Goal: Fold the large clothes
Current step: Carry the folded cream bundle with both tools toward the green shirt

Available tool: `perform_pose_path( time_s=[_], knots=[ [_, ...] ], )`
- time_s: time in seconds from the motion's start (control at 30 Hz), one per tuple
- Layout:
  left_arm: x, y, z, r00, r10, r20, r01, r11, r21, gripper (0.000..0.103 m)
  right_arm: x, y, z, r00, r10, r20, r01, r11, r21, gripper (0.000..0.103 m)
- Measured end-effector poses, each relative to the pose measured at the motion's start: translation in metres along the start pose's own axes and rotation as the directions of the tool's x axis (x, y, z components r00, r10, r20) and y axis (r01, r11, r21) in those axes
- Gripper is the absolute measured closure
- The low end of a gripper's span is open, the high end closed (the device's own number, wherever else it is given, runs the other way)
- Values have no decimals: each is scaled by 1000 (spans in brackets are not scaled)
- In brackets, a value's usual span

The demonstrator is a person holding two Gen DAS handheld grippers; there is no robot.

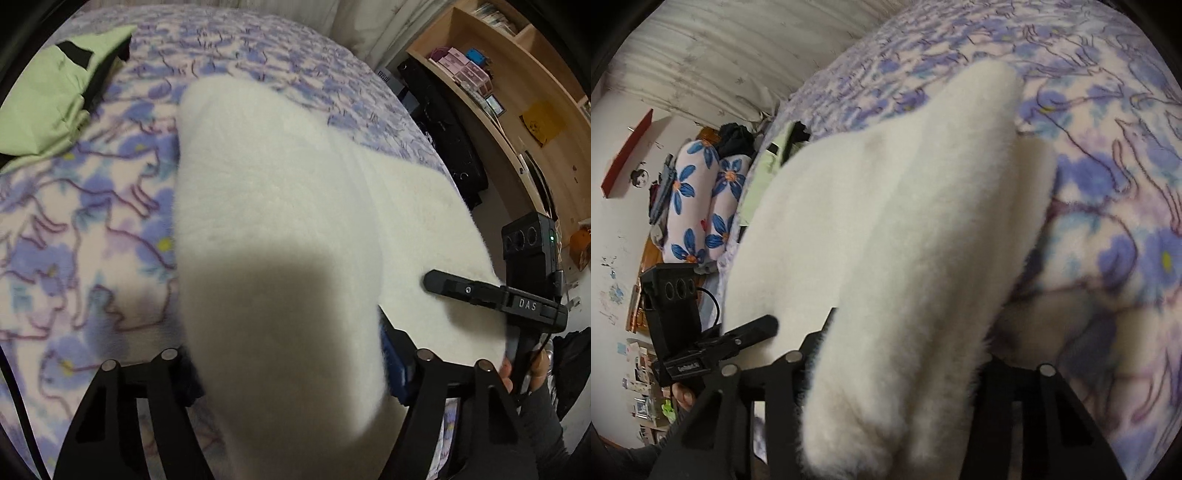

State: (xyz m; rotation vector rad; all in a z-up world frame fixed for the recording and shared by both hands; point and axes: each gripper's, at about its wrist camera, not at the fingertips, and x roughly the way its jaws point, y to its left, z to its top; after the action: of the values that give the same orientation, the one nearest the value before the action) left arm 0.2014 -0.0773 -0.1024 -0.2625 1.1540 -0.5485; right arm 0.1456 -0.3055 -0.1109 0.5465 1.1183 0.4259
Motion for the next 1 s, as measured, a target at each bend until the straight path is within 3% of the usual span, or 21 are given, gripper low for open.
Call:
perform_pose_path(
  time_s=[0.17,0.57,0.8,1.0],
  knots=[
    [-36,2,-10,999,28,37,-29,999,27,35,-5,33,-21,1000,14,25,-14,1000,-25,56],
    [-157,69,-59,985,66,158,-70,997,21,36,8,140,-58,996,73,51,-63,983,-175,58],
    [-228,114,-45,960,97,264,-98,995,-9,37,21,217,-35,988,133,78,-106,953,-284,58],
    [-265,172,17,930,142,338,-145,989,-16,36,64,276,26,982,168,87,-130,933,-336,58]
  ],
)
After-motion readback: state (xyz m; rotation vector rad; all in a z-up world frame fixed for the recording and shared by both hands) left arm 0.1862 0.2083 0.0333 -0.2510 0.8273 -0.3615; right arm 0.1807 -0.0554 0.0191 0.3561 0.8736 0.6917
